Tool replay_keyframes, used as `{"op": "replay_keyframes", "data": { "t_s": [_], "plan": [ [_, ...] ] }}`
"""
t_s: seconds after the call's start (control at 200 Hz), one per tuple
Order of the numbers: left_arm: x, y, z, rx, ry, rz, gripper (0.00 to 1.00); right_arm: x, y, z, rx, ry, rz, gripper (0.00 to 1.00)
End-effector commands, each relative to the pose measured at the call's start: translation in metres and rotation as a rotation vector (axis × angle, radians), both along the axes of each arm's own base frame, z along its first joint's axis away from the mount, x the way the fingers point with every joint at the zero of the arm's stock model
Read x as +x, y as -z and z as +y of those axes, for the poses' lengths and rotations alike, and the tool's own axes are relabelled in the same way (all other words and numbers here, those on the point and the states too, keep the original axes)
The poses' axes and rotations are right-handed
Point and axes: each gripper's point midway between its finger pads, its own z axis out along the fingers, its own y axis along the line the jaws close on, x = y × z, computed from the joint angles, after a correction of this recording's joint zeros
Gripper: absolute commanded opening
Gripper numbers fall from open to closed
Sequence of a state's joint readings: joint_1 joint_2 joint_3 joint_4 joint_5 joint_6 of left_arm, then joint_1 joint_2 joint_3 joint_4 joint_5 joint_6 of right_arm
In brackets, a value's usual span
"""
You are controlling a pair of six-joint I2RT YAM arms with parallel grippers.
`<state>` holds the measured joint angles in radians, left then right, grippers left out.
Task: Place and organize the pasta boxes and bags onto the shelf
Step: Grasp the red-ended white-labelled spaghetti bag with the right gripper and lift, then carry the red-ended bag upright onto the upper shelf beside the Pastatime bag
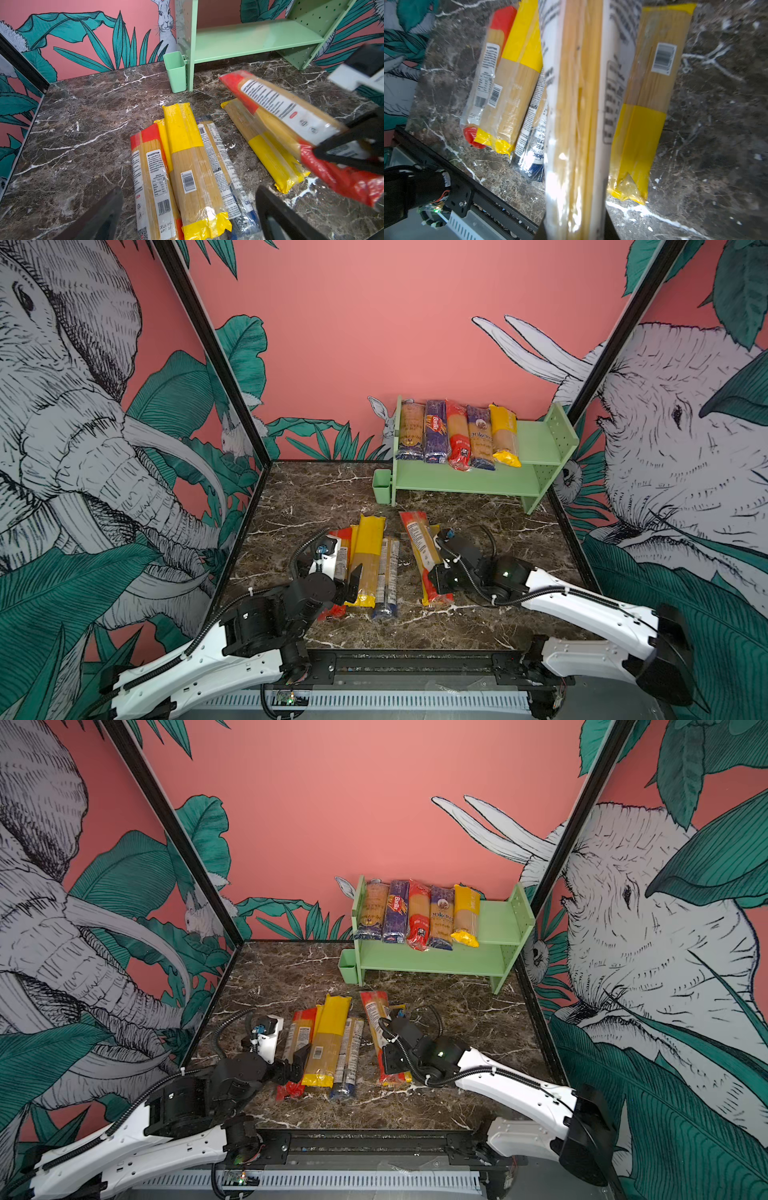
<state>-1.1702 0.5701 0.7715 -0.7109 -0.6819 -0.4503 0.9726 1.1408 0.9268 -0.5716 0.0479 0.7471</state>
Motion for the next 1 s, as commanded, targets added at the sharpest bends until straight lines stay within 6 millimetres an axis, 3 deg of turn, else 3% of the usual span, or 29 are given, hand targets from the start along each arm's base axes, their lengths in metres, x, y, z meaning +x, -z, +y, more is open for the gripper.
{"op": "replay_keyframes", "data": {
  "t_s": [0.0,0.2,0.41,0.8,0.995],
  "plan": [
    [0.005,-0.019,-0.006,-0.043,-0.010,-0.034,0.99,0.014,-0.068,-0.006,0.095,0.008,-0.176,0.00],
    [0.009,-0.022,-0.018,-0.034,0.006,-0.040,0.99,0.011,-0.129,-0.049,0.070,0.041,-0.313,0.00],
    [0.014,-0.026,-0.033,-0.019,0.028,-0.049,0.99,0.034,-0.189,-0.099,-0.046,0.147,-0.447,0.00],
    [0.020,-0.038,-0.062,-0.025,0.088,-0.077,0.99,0.120,-0.279,-0.144,-0.120,0.314,-0.615,0.00],
    [0.026,-0.044,-0.073,0.002,0.102,-0.112,0.99,0.175,-0.300,-0.179,-0.129,0.424,-0.630,0.00]
  ]
}}
